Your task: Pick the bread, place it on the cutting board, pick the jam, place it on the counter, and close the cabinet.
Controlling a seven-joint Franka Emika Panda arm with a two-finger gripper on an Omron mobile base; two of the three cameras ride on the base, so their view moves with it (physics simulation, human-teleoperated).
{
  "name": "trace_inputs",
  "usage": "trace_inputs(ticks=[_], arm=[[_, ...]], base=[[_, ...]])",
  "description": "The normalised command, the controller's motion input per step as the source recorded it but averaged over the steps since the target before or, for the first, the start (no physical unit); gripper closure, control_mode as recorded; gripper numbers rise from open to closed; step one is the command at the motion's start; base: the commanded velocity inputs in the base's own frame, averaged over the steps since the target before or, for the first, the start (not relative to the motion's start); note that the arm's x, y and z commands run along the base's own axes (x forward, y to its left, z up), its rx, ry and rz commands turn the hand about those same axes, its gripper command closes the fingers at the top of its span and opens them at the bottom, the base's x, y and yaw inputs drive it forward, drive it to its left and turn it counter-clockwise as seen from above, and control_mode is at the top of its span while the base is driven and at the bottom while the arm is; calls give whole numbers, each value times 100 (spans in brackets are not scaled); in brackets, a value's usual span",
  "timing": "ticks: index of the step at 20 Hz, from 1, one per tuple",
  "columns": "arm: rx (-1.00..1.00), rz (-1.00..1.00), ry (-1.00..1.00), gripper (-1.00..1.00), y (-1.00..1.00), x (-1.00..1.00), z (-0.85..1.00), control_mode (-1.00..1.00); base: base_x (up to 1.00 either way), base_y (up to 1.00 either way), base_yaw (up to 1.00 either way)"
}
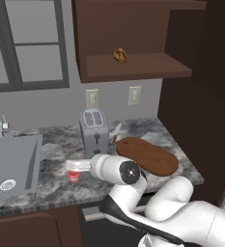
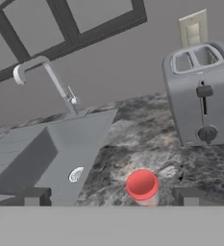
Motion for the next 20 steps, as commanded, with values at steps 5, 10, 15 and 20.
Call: trace_inputs(ticks=[5, 10, 15, 20], arm=[[1, -2, 11, -100, -10, -11, 41, -100], [0, -2, 9, -100, -14, -11, 32, -100], [0, 0, 4, -100, -16, -15, 17, -100], [0, 0, 0, -100, -23, -17, 2, -100]], base=[[0, 0, 0], [0, 0, 0], [0, 0, 0], [0, 0, 0]])
